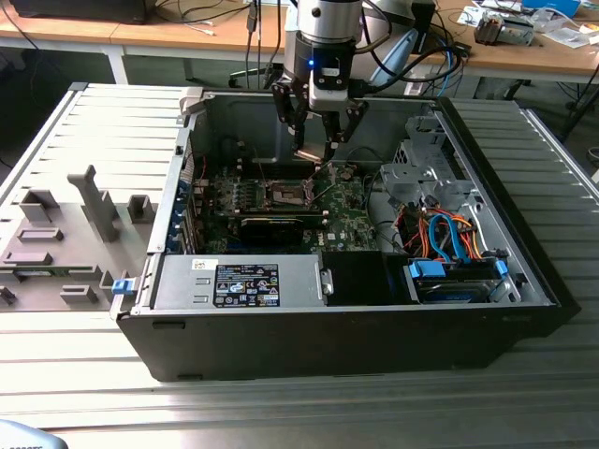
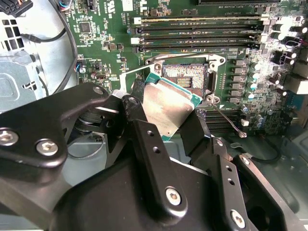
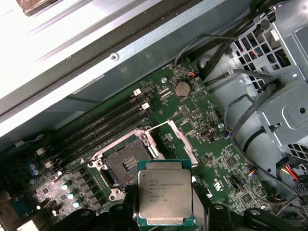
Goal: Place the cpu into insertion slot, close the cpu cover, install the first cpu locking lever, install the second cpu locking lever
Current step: 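Place the cpu into insertion slot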
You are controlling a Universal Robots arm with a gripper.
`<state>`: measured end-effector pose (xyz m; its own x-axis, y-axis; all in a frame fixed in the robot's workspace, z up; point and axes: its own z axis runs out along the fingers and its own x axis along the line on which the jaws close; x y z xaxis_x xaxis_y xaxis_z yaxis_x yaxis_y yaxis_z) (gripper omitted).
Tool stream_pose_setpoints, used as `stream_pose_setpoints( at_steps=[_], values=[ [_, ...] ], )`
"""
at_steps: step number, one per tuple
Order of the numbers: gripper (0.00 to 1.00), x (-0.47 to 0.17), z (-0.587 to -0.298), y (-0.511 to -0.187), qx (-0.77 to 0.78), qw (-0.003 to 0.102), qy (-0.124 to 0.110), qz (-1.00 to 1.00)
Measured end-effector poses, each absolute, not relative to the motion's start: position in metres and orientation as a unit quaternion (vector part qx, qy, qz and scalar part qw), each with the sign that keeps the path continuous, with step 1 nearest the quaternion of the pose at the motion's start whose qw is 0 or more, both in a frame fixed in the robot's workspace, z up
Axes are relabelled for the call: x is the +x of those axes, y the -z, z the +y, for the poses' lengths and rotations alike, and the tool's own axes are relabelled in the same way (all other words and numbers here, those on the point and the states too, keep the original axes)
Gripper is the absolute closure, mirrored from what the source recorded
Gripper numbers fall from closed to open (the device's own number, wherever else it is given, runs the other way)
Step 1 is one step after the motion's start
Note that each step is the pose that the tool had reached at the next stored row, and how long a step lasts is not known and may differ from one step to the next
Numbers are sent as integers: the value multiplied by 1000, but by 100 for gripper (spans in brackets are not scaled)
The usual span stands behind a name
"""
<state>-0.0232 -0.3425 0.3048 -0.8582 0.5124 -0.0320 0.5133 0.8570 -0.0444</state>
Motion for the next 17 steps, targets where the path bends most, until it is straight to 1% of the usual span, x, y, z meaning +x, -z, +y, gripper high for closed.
stream_pose_setpoints(
  at_steps=[17],
  values=[
    [45, -23, -342, -305, 271, 9, 26, 962]
  ],
)
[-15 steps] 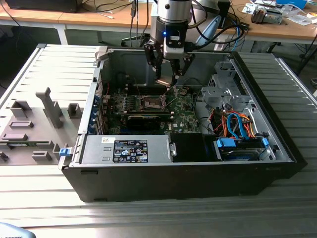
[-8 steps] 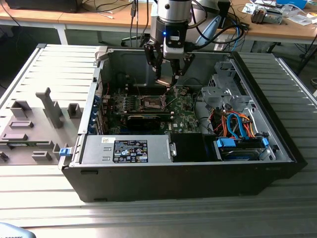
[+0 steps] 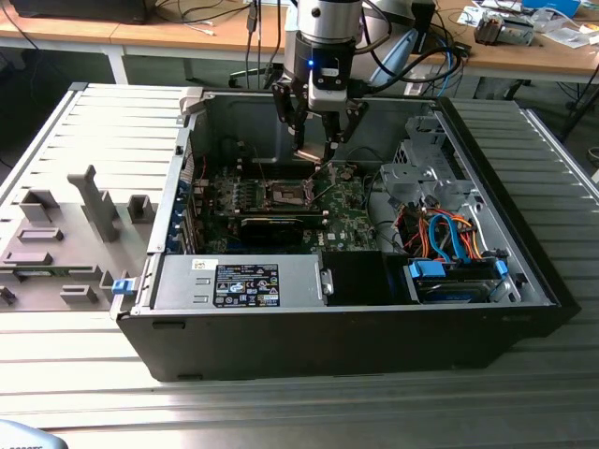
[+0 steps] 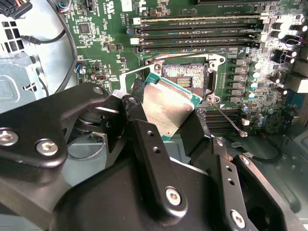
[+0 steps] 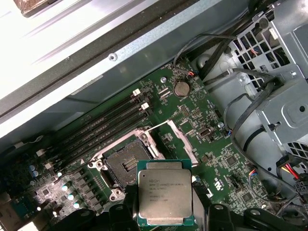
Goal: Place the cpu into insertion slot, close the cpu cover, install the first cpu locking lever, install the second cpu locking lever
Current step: 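Place the cpu into insertion slot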
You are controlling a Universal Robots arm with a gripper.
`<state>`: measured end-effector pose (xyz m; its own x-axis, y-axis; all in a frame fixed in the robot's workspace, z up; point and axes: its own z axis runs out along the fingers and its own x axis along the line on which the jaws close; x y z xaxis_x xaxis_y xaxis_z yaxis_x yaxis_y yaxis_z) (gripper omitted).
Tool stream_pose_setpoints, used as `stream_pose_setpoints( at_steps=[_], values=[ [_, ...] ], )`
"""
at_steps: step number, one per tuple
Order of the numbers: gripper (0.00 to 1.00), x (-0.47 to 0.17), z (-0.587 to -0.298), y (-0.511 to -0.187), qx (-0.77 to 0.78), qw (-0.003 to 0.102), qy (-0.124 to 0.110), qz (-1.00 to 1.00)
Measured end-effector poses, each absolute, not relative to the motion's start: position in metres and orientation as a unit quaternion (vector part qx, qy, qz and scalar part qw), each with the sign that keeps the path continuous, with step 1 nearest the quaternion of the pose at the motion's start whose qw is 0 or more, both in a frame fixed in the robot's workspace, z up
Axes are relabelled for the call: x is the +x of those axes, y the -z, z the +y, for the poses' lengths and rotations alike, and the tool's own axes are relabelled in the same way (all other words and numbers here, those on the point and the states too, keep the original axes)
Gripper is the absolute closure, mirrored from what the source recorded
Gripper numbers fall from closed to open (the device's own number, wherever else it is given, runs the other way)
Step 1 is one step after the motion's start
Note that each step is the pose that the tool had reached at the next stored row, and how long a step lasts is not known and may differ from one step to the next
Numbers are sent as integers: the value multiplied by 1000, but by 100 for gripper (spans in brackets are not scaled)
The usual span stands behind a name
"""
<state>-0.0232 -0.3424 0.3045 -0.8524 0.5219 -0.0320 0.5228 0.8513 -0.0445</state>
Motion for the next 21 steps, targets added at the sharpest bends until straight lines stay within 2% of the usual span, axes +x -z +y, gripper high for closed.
stream_pose_setpoints(
  at_steps=[21],
  values=[
    [45, -23, -342, -304, 278, 9, 26, 960]
  ],
)
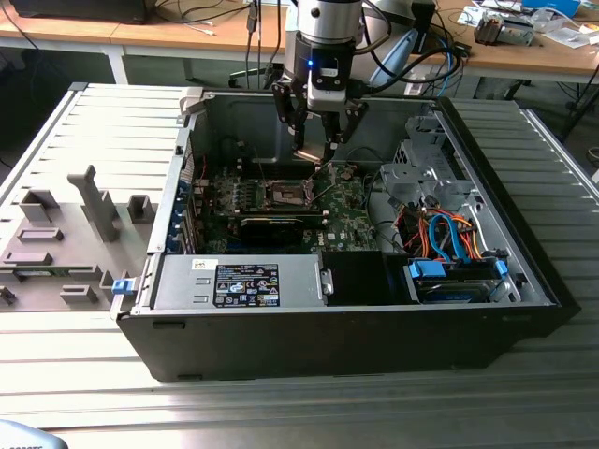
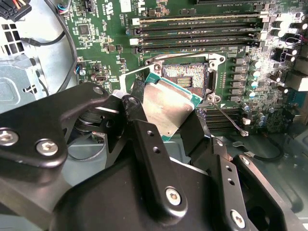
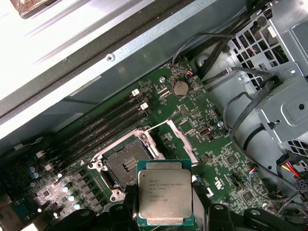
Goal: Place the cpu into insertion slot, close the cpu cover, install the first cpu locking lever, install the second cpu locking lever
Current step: 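Place the cpu into insertion slot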
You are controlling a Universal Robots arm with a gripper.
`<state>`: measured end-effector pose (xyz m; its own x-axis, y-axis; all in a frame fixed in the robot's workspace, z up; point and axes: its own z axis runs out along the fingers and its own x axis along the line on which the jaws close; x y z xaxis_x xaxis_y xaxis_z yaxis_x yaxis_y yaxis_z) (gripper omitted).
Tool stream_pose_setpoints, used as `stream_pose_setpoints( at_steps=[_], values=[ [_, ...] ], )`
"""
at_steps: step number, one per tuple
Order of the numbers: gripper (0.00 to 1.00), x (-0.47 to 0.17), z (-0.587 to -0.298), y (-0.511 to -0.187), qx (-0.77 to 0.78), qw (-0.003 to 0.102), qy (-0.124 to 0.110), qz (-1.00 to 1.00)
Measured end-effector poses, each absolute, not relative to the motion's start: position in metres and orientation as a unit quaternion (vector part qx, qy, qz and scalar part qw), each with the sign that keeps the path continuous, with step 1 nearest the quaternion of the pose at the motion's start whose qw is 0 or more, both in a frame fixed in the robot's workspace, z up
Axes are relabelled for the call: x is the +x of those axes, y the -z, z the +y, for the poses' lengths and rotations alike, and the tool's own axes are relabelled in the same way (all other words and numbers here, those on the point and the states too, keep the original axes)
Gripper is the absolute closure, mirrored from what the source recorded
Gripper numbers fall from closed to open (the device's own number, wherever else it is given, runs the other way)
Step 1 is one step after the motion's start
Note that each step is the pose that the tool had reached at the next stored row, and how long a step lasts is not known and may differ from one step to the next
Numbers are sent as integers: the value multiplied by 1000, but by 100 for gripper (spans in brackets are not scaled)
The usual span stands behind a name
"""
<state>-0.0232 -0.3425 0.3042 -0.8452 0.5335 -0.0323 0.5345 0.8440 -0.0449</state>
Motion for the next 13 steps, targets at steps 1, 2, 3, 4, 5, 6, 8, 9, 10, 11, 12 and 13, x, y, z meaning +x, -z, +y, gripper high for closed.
stream_pose_setpoints(
  at_steps=[1, 2, 3, 4, 5, 6, 8, 9, 10, 11, 12, 13],
  values=[
    [45, -23, -342, -304, 278, 9, 26, 960],
    [45, -23, -342, -304, 279, 9, 26, 960],
    [45, -23, -342, -304, 279, 9, 26, 960],
    [45, -23, -342, -304, 280, 9, 26, 960],
    [45, -23, -342, -304, 280, 9, 26, 960],
    [45, -23, -342, -304, 280, 9, 26, 959],
    [45, -23, -342, -304, 281, 9, 26, 959],
    [45, -23, -342, -304, 281, 9, 26, 959],
    [45, -23, -342, -304, 282, 9, 26, 959],
    [45, -23, -342, -304, 282, 9, 26, 959],
    [45, -23, -342, -304, 282, 9, 26, 959],
    [45, -23, -342, -304, 282, 9, 26, 959]
  ],
)
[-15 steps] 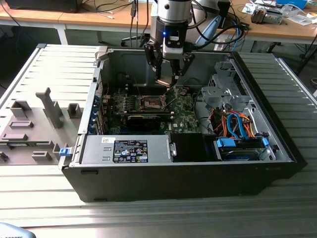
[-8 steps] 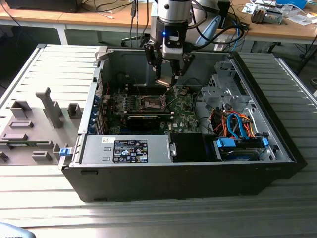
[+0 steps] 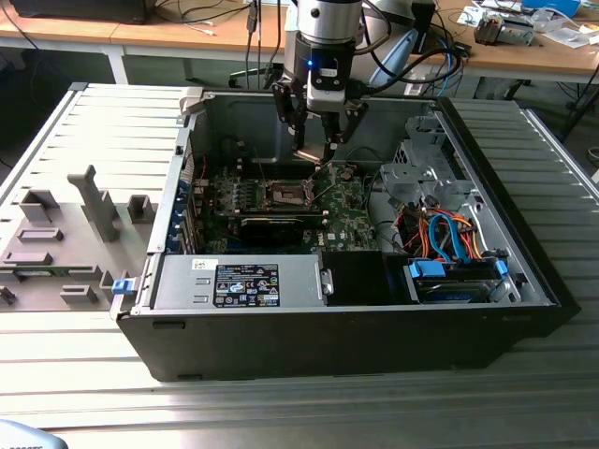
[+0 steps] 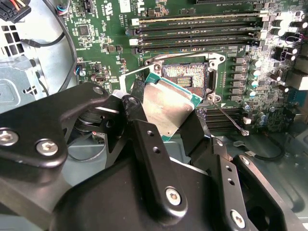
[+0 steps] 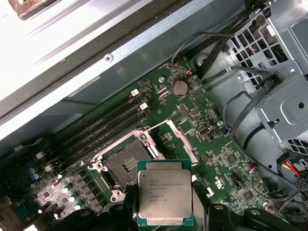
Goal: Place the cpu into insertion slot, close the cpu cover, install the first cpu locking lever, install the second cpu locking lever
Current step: 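Place the cpu into insertion slot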
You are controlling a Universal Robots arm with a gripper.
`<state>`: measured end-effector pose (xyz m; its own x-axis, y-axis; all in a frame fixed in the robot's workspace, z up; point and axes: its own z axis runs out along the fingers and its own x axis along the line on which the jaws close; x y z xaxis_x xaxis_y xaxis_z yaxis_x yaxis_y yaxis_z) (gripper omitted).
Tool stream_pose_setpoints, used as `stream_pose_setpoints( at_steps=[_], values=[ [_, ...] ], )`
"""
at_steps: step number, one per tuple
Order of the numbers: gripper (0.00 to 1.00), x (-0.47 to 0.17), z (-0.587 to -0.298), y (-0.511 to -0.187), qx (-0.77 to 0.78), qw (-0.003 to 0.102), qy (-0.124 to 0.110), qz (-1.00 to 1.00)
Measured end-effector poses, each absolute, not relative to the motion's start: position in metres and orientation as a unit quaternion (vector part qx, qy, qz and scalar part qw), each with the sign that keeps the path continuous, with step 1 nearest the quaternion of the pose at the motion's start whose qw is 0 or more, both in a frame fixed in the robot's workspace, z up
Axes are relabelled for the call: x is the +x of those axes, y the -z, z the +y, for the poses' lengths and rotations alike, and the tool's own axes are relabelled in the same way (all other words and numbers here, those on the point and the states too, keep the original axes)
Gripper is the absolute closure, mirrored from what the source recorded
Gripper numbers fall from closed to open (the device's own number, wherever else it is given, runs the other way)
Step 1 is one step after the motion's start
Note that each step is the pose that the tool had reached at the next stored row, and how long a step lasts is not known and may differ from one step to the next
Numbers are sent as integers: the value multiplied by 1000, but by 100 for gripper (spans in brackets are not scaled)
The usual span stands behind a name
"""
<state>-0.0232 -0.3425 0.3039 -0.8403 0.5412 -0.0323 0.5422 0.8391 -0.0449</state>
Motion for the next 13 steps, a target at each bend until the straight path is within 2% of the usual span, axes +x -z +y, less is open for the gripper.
stream_pose_setpoints(
  at_steps=[13],
  values=[
    [45, -23, -342, -304, 287, 9, 26, 958]
  ],
)
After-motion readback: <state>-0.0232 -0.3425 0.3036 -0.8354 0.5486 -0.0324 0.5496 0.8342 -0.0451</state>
